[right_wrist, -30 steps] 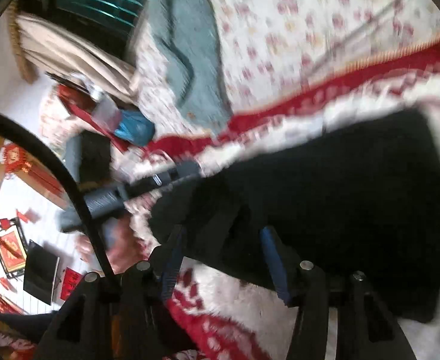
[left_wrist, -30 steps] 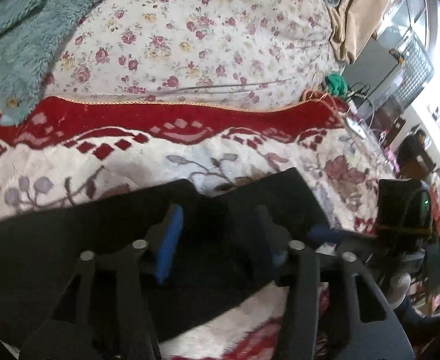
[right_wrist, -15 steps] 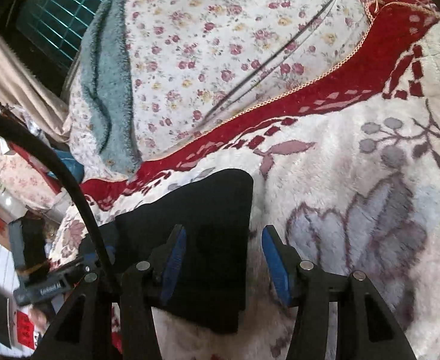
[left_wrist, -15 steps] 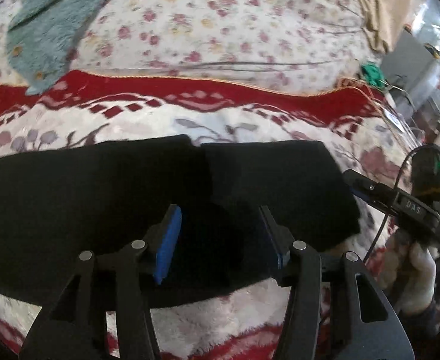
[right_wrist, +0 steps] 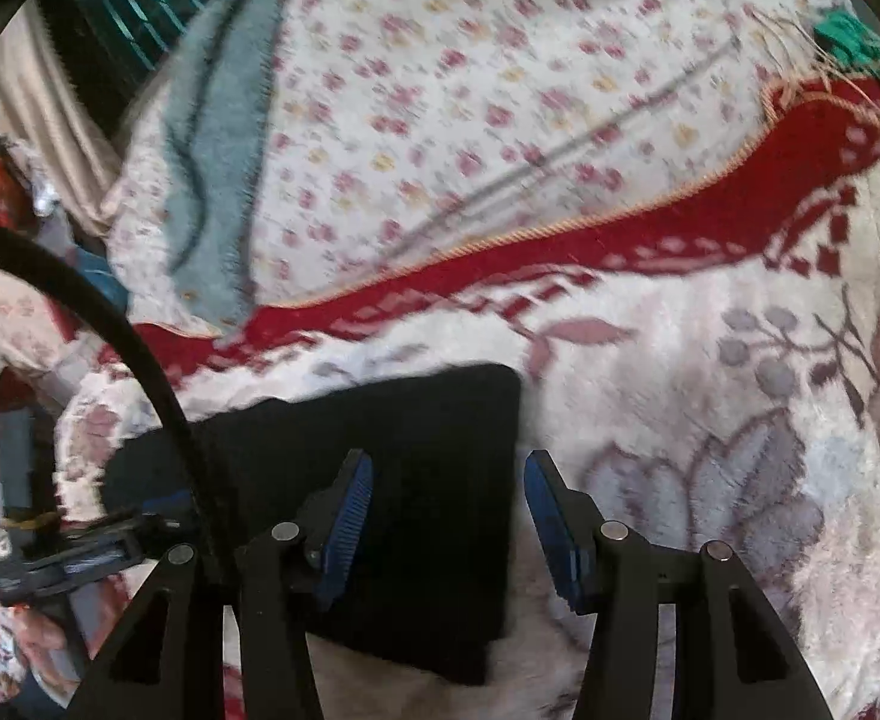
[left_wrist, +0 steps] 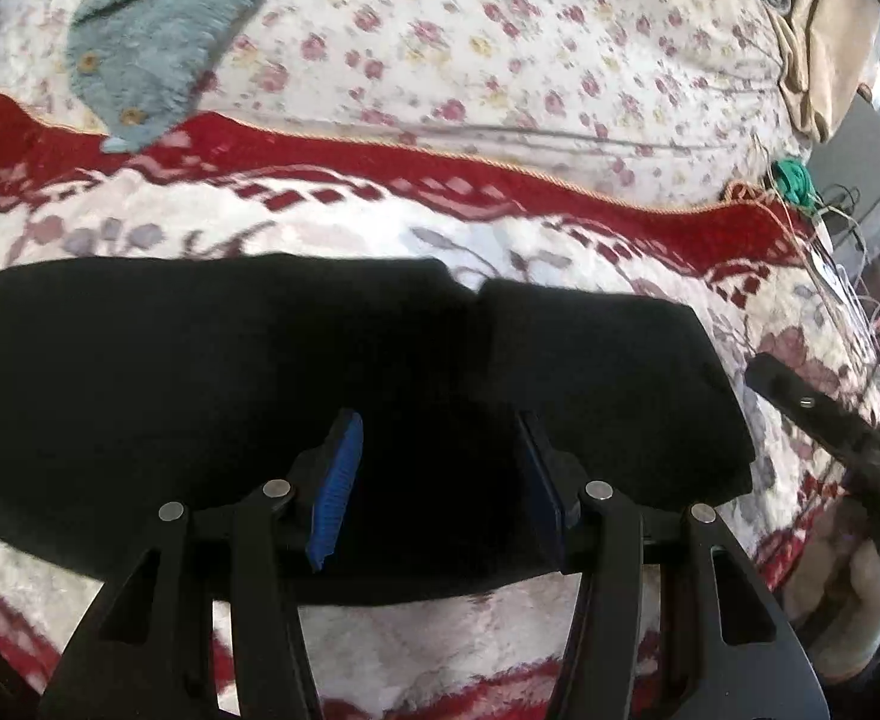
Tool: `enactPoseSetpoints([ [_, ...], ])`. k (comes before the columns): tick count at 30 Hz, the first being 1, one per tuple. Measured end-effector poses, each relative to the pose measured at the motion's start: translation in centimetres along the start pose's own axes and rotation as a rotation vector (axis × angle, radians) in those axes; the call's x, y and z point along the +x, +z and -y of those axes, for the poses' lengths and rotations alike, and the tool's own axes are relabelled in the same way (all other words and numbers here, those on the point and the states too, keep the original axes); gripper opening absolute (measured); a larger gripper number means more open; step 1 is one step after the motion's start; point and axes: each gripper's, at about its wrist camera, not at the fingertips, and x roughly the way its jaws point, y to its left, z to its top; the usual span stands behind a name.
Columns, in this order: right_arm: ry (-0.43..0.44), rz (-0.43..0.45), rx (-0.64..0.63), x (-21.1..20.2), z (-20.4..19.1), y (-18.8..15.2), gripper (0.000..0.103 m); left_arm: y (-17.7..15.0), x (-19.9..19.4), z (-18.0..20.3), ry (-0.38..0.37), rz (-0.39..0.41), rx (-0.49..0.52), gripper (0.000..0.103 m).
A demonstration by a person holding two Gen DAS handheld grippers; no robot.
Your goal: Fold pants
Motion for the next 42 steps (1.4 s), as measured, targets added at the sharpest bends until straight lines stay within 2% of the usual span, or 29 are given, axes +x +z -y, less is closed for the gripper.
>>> enactPoseSetpoints([
  [3, 0.121, 0.037, -0.03, -0.6, -2.2, 0.3, 0.051, -0.2, -1.4, -0.7, 0.051, 0.036, -0.007, 0.051],
  [12, 0.293, 0.012, -0.206, 2.3, -10.4, -0.2, 0.051, -0.8, -4.9, -4.3, 0.134, 0.098, -0.072, 0.051],
  [25, 0.385, -0.097, -0.332, 8.1, -18.0, -0.3, 0.051, -2.4, -6.9, -10.9, 0.235, 0.121, -0.217, 0.051],
  [33, 0.419, -0.142, -0.327, 10.0, -19.9, -0.6, 0.051, -3.1, -7.3, -12.8, 0.236, 0.119, -0.262, 0.051],
  [38, 0.415, -0.179, -0.352, 11.0, -20.7, -1.2, 0.051, -4.1, -8.6, -14.4, 0.19, 0.136, -0.326, 0.051],
  [42, 0.419, -0.188, -0.402, 11.9, -21.5, -1.6, 0.052, -5.8, -9.6, -16.8, 0.125, 0.138, -0.435, 0.051],
])
